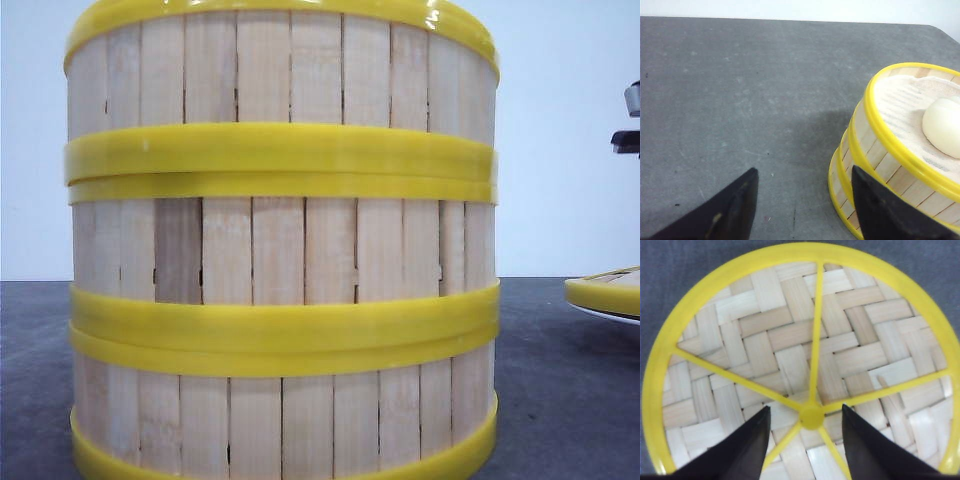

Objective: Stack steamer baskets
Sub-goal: 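Grasp the woven bamboo lid at its center hub with the right gripper, then lift the lid with the right gripper and carry it over the stack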

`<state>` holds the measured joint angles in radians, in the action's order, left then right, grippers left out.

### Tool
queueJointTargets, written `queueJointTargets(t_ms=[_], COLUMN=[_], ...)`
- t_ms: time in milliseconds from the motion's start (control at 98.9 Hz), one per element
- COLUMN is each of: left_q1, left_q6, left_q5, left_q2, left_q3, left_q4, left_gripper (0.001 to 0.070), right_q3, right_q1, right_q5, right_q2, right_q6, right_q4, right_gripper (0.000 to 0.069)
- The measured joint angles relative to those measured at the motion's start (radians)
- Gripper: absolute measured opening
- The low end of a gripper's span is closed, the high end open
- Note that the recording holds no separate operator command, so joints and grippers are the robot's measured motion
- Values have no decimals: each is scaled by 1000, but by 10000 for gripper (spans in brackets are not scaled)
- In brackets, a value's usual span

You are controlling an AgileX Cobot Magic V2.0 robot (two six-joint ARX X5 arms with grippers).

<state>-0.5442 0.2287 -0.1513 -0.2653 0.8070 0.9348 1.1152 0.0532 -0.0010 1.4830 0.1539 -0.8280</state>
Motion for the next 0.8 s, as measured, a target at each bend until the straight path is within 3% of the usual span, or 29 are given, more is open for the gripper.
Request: queueJointTargets(t_ms=[121, 516, 799], left_q1=[0, 0, 0], left_q6=[0, 0, 0], left_q5=[0, 0, 0], left_q2=[0, 0, 0], left_q3=[0, 0, 0], left_q4=[0, 1, 1], left_gripper=[354, 354, 354], right_q3=[0, 0, 3], right_q1=[1, 13, 15], right_q5=[0, -3, -35], right_q2=[11, 11, 11], right_q6=[0, -9, -19], right_q4=[8, 10, 10], right_gripper=[241, 60, 56])
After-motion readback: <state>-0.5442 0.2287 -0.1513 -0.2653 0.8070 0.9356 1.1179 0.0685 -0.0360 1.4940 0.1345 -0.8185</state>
